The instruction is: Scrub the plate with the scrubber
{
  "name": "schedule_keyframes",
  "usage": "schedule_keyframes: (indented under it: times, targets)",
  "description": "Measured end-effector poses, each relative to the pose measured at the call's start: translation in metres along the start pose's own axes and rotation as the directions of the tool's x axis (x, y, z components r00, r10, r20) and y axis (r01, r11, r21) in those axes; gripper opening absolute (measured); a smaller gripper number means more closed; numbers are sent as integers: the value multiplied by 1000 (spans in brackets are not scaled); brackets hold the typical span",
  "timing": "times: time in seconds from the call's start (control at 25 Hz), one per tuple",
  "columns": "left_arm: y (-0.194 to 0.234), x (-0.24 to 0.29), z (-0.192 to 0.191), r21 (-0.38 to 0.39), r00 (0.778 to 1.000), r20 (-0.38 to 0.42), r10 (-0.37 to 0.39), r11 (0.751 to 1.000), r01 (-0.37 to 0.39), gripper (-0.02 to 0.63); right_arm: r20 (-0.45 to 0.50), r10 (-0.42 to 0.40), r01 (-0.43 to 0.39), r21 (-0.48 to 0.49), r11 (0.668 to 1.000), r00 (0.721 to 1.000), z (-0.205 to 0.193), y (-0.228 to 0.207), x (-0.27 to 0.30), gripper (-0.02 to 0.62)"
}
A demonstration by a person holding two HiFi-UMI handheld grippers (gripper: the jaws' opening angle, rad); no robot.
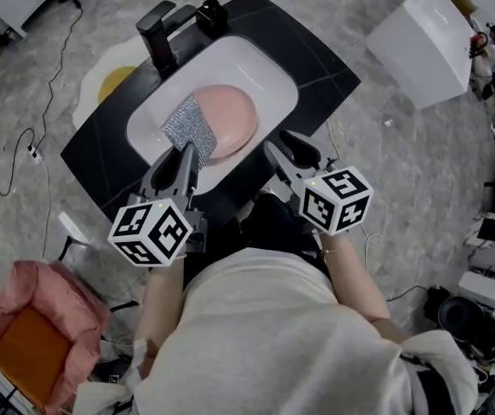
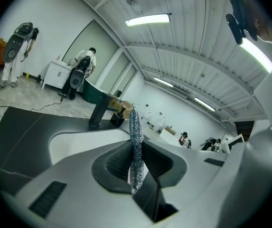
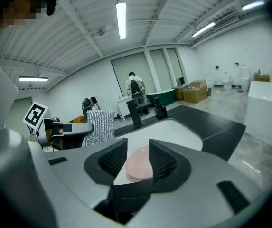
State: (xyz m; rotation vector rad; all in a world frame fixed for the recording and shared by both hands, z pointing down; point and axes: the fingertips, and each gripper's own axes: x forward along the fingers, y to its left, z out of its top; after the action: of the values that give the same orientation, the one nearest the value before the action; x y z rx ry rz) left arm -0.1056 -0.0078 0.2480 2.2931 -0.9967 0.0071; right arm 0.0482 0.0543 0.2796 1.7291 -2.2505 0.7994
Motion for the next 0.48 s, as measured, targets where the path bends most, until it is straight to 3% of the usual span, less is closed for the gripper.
schedule_keyframes:
  times: [0.48]
  targets:
    - [45, 15, 2, -48, 987, 4, 158, 986, -158, 77, -168, 82, -98, -92, 991, 982, 13, -27, 70, 143]
